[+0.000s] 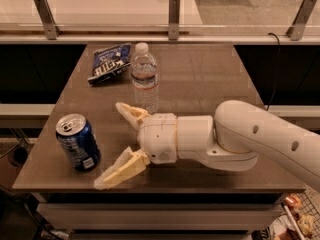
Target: Pick pepsi can
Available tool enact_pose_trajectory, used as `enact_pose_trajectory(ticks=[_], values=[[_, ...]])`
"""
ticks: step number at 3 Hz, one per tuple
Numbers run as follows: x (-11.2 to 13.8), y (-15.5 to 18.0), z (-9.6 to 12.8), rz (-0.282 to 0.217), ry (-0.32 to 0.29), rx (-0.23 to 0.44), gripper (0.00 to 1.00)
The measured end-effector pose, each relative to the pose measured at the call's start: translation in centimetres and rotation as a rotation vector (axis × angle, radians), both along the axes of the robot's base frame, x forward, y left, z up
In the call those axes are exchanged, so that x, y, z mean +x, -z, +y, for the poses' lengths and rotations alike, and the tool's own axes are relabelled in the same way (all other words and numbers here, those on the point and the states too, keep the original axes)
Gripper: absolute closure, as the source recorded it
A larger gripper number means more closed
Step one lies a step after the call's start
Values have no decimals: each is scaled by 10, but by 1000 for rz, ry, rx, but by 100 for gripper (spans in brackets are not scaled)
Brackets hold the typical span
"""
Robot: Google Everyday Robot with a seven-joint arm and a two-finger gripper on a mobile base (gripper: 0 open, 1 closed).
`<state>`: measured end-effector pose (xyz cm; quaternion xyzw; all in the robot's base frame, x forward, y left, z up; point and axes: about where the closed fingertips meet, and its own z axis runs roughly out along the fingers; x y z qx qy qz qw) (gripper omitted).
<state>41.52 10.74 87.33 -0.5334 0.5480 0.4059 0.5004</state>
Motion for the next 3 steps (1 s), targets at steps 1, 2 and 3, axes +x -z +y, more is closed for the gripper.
enact_pose_trajectory(ticks=[1,2,3], values=[[-2,-2,22,-3,-17,15,0],[-3,0,42,4,-38,27,0],[-2,7,57,18,-74,42,16]])
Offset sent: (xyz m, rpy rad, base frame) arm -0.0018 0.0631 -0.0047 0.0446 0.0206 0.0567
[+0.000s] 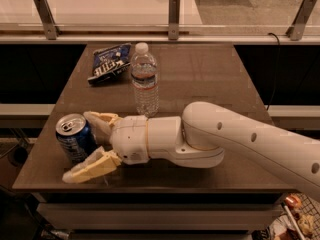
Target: Pick pepsi can
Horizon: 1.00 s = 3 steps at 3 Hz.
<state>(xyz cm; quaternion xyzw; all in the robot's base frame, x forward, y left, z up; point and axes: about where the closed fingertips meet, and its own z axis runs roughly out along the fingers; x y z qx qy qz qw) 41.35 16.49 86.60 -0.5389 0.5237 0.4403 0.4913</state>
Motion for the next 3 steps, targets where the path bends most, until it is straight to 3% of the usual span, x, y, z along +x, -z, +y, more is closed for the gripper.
enact_pose_trajectory(ticks=[3], values=[[-4,-2,5,-5,-12,-2,86]])
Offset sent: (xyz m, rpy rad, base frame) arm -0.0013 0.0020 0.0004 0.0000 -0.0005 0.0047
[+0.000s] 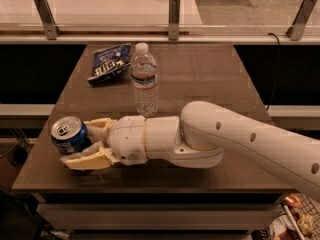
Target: Pick pepsi can
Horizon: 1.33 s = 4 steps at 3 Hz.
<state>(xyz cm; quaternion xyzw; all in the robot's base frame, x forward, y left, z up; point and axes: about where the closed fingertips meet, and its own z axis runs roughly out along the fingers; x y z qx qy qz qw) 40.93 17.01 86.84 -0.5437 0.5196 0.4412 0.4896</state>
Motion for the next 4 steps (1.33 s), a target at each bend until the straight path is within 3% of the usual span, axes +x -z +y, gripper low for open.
enact_pose_trajectory(ticks=[1,2,4], values=[[-1,-1,2,-2,-3,-1,100],[-2,-2,2,-3,-6,1,100],[-2,-40,-4,-67,-43,10,100]])
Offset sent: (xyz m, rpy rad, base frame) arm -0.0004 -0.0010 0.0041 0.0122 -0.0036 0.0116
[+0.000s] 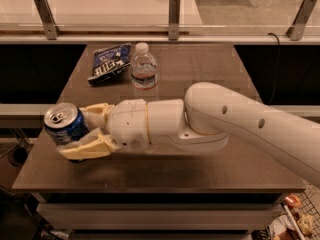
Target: Pick pepsi can
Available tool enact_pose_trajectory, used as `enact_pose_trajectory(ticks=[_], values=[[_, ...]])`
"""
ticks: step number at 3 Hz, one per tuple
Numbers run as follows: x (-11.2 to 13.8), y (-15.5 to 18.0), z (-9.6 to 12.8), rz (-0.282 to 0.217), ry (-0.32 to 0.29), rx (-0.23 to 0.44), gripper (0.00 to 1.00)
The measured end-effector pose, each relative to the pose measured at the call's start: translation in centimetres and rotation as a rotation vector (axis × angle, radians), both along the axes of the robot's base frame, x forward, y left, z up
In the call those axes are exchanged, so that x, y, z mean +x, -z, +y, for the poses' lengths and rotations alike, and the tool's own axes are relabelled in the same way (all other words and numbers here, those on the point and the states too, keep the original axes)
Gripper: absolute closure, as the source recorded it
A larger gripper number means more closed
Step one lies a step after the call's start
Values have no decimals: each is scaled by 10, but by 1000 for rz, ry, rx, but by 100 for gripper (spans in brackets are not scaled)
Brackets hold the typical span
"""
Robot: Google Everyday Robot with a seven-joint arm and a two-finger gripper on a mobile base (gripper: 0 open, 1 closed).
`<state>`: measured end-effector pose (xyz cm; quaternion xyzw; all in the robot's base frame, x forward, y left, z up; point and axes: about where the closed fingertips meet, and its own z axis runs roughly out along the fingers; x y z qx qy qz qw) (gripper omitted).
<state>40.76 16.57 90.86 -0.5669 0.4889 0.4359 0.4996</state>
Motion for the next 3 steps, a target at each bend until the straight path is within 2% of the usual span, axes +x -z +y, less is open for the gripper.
enact_pose_trajectory(ticks=[3], values=[[-4,-82,-4,-210,-31,-10,100]])
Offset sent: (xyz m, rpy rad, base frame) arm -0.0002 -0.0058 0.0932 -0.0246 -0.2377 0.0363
